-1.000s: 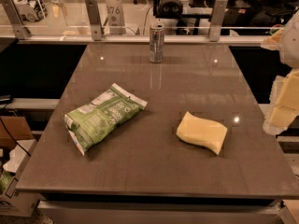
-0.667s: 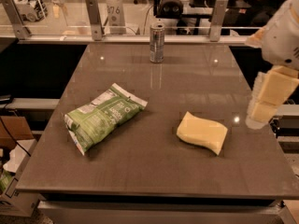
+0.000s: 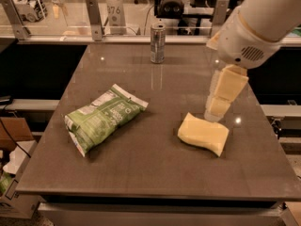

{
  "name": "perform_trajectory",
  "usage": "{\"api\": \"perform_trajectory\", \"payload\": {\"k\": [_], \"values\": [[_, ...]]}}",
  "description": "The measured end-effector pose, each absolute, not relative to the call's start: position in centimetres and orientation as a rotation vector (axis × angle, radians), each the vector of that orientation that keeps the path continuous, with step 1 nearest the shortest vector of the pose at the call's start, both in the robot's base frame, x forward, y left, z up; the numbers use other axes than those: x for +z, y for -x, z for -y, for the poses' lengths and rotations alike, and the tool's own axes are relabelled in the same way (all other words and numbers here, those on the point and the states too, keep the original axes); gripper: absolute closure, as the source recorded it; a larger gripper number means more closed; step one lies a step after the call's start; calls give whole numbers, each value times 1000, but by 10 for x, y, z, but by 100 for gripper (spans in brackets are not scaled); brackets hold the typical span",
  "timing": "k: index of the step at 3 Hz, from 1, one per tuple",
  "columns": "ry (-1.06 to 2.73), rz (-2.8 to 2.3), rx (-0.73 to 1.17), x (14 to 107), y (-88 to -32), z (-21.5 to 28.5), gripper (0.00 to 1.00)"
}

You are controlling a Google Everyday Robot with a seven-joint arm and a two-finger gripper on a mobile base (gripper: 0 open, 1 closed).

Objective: Move green jalapeno chip bag near redbull can

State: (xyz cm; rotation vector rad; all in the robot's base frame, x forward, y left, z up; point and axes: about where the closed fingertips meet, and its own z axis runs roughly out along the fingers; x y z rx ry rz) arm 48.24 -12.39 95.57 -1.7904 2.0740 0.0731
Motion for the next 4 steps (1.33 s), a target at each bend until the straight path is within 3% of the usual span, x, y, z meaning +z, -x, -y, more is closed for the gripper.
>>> {"api": "perform_trajectory", "payload": {"k": [4], "values": [[1848, -1943, 256, 887, -495, 4, 0]]}}
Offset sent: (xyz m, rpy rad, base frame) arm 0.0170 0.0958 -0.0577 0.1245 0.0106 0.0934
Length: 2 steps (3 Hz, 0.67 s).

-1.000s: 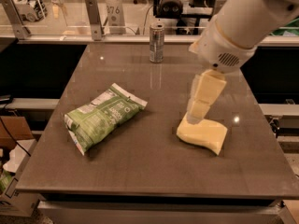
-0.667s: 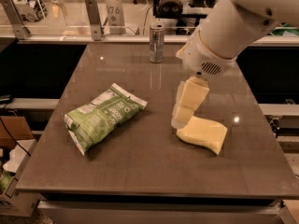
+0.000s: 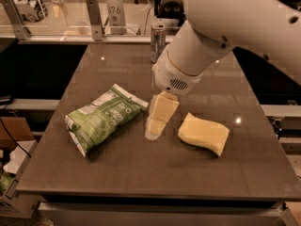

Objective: Move green jalapeno chip bag near redbull can

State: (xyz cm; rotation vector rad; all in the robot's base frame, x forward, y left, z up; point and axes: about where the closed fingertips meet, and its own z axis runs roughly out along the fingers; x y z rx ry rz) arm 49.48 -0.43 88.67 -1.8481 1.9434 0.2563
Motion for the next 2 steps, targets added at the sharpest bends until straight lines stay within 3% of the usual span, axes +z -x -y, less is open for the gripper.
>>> {"api": "perform_trajectory", "payload": {"k": [2], "values": [[1877, -1953, 333, 847, -510, -35, 0]]}}
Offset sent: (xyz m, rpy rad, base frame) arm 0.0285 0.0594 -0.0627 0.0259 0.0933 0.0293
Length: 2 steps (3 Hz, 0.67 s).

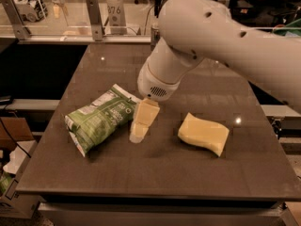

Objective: Move green jalapeno chip bag near redbull can

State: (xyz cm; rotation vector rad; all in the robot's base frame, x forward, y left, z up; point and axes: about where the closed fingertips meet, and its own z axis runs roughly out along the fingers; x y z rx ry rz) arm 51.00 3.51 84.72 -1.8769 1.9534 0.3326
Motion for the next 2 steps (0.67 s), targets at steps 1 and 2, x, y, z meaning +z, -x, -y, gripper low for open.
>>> {"api": "perform_trajectory", "payload": {"k": [1, 2], "values": [[1876, -1958, 361, 834, -516, -49, 0], [1875, -1975, 377, 825, -523, -61, 0]]}}
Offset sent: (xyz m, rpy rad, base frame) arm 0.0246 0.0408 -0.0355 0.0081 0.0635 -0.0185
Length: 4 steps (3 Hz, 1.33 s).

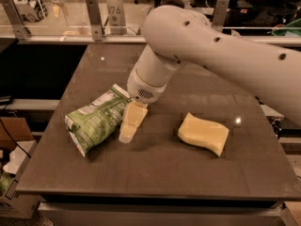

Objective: Move green jalapeno chip bag near redbull can

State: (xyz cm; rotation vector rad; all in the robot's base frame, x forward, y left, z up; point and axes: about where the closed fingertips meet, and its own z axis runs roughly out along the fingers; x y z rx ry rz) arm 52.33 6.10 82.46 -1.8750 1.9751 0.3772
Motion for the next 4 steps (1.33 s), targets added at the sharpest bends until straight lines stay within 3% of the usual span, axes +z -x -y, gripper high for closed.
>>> {"api": "perform_trajectory", "payload": {"k": [1, 2, 4], "values": [[1883, -2005, 388, 817, -527, -74, 0], [1877, -2037, 407, 816, -529, -80, 16], [1835, -2057, 443, 828, -530, -74, 62]]}}
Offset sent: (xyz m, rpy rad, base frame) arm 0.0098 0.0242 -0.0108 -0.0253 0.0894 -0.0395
